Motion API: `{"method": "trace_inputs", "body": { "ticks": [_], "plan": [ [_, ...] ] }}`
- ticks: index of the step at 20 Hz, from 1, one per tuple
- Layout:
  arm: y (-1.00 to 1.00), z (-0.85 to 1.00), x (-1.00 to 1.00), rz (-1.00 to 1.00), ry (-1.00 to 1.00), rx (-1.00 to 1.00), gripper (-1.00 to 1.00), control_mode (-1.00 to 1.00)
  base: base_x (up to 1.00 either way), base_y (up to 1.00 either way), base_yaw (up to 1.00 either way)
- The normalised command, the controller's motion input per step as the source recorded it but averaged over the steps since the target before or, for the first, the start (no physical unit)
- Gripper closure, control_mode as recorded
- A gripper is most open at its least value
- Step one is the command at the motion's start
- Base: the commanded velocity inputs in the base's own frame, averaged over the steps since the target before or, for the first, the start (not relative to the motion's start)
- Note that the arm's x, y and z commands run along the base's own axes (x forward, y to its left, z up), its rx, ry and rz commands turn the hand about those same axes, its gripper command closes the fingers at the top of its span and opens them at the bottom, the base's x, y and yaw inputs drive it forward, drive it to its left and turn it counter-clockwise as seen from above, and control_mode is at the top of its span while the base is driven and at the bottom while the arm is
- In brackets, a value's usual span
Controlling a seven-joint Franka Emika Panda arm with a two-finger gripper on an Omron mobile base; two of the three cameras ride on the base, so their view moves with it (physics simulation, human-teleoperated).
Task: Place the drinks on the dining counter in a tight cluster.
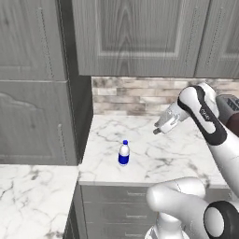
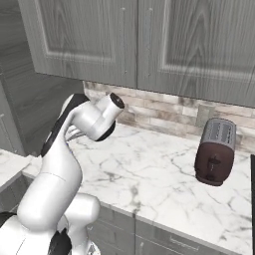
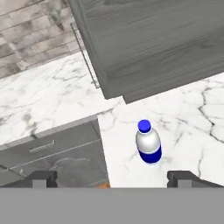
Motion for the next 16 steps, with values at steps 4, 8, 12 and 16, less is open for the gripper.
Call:
{"method": "trace_inputs", "body": {
  "ticks": [4, 8, 12, 16],
  "plan": [
    [0.11, -0.74, 0.33, 0.37, -0.20, 0.06, -1.00, -1.00, 0.00, 0.00, 0.00],
    [0.18, -0.58, 0.18, 0.24, -0.12, 0.08, -1.00, -1.00, 0.00, 0.00, 0.00],
    [0.39, -0.08, 0.17, 0.01, -0.02, 0.01, -1.00, -1.00, 0.00, 0.00, 0.00],
    [0.40, -0.07, 0.22, 0.00, -0.01, 0.02, -1.00, -1.00, 0.00, 0.00, 0.00]
  ]
}}
